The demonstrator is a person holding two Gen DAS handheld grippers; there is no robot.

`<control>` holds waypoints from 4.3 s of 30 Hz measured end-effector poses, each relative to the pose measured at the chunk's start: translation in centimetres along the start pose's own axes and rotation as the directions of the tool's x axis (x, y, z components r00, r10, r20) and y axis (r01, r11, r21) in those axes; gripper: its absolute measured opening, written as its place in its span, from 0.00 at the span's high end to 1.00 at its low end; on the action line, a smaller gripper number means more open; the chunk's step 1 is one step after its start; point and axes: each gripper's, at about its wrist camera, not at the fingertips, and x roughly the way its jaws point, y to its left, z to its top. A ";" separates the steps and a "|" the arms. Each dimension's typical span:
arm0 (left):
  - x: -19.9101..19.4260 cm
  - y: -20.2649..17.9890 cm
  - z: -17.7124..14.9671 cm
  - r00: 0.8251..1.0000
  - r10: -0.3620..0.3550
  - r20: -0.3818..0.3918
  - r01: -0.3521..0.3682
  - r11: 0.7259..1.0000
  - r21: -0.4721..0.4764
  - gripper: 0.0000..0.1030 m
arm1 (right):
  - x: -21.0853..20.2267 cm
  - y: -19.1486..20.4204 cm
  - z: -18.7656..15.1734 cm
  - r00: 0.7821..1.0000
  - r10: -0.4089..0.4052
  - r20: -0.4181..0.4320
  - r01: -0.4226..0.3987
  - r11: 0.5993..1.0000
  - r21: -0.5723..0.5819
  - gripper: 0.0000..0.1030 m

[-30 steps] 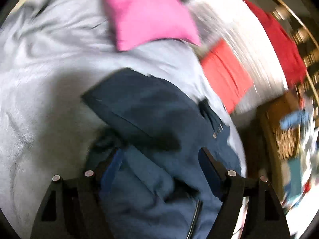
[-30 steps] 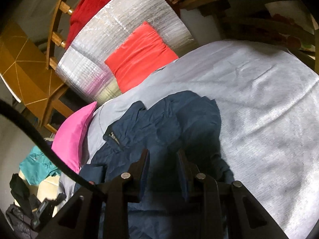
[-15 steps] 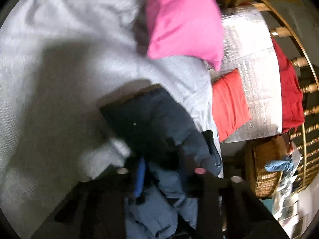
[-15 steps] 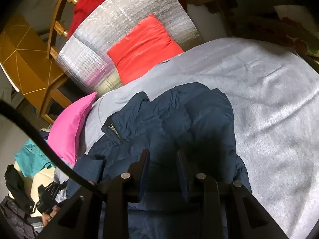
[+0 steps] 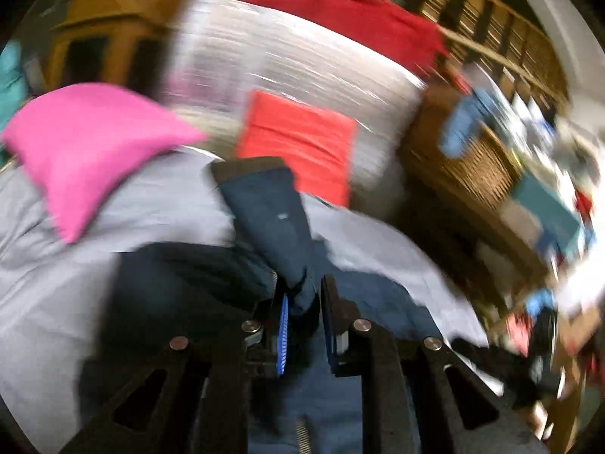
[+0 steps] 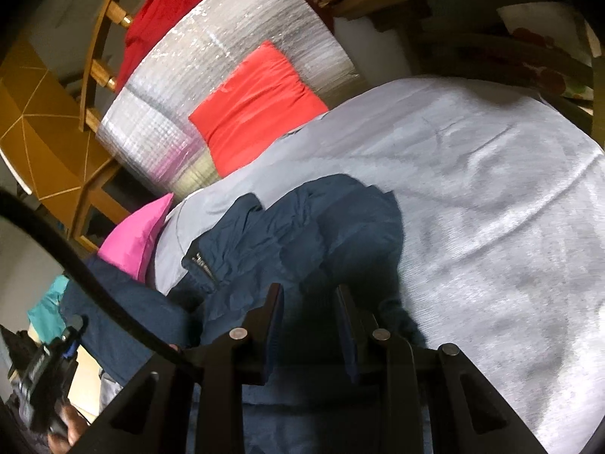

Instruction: Fold large clothes

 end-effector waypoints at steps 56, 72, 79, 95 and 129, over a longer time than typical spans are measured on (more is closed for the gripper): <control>0.1 7.4 -6.0 0.880 0.294 -0.372 -0.256 0.955 0.150 0.17 | 1.2 -3.0 -9.1 0.750 0.571 -0.334 -0.405 0.796 0.450 0.26; -0.2 14.9 -5.3 0.807 0.388 -0.445 -0.475 0.875 -0.098 0.17 | 3.1 4.2 -9.4 0.806 0.517 -0.288 -0.448 0.851 0.275 0.60; -0.1 15.3 -5.1 0.797 0.405 -0.448 -0.494 0.864 -0.099 0.17 | 0.0 6.3 -3.1 0.969 0.230 -0.094 -0.239 0.965 -0.107 0.86; 2.2 14.8 -6.3 0.749 0.425 -0.509 -0.512 0.858 -0.037 0.17 | 3.6 -4.6 -0.8 0.913 0.344 -0.219 -0.295 0.928 0.227 0.39; 2.2 16.1 -5.8 0.756 0.454 -0.471 -0.542 0.838 -0.063 0.17 | 5.2 -0.5 -0.9 0.979 0.070 -0.189 -0.088 0.992 -0.087 0.68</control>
